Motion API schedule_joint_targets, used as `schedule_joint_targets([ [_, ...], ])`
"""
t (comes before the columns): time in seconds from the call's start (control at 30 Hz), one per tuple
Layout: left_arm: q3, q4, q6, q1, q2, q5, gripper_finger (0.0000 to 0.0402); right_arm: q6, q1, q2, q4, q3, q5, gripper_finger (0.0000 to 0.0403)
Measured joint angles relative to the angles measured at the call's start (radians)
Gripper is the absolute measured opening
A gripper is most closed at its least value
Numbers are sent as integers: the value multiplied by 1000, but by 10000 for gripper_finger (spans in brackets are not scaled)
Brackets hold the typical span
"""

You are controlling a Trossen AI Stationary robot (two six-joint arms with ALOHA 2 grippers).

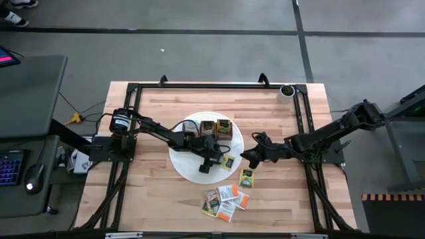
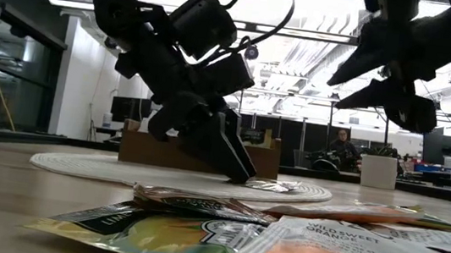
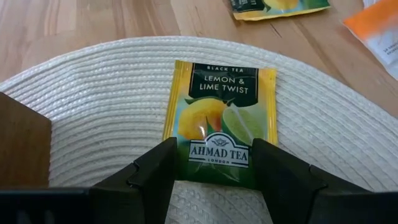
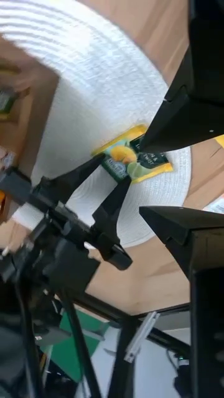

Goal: Pick & Place Tea
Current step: Put the yellow tea bag into the right section of the wooden organizer

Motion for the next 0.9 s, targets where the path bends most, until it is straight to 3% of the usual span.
schedule_joint_targets([
  [0.5,-2,-29,-40,0,2,-27,204,181,0,211,210,0,-11,145],
  [0.9,-3,-42,-56,0,2,-43,204,371,-13,341,217,0,-49,145],
])
